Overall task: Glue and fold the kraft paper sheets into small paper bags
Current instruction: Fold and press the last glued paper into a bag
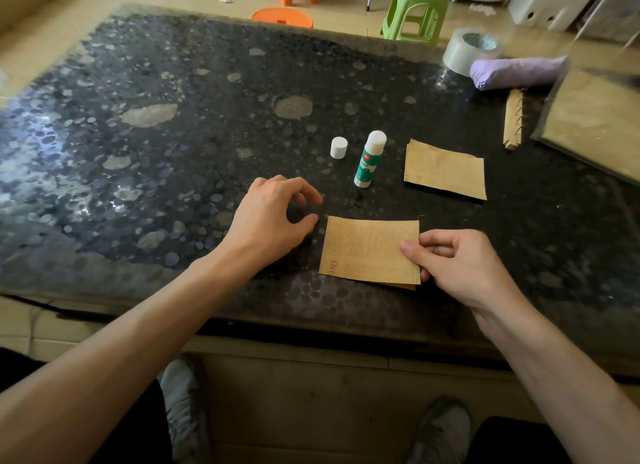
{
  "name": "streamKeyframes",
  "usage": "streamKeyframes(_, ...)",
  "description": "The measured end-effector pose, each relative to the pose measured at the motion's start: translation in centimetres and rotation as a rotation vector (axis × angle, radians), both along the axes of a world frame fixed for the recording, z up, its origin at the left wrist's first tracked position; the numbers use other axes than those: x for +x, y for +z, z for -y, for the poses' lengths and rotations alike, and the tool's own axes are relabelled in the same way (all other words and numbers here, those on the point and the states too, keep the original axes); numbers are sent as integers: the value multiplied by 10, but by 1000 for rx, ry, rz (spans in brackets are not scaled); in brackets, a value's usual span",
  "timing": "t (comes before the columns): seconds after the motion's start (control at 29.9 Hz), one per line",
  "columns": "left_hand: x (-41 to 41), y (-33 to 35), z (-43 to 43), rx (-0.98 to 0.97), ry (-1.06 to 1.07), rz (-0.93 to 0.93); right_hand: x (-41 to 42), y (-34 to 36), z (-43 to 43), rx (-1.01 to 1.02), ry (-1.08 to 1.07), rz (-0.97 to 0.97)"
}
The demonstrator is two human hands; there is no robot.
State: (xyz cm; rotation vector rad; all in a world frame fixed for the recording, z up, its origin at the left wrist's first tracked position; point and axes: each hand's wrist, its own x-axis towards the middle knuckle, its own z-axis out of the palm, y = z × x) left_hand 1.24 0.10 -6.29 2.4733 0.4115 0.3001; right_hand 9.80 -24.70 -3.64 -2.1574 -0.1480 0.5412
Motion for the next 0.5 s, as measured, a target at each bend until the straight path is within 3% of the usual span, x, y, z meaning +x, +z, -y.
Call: streamKeyframes(0.5,-1,-2,7,9,-92,-54,0,-1,0,-15,5,14)
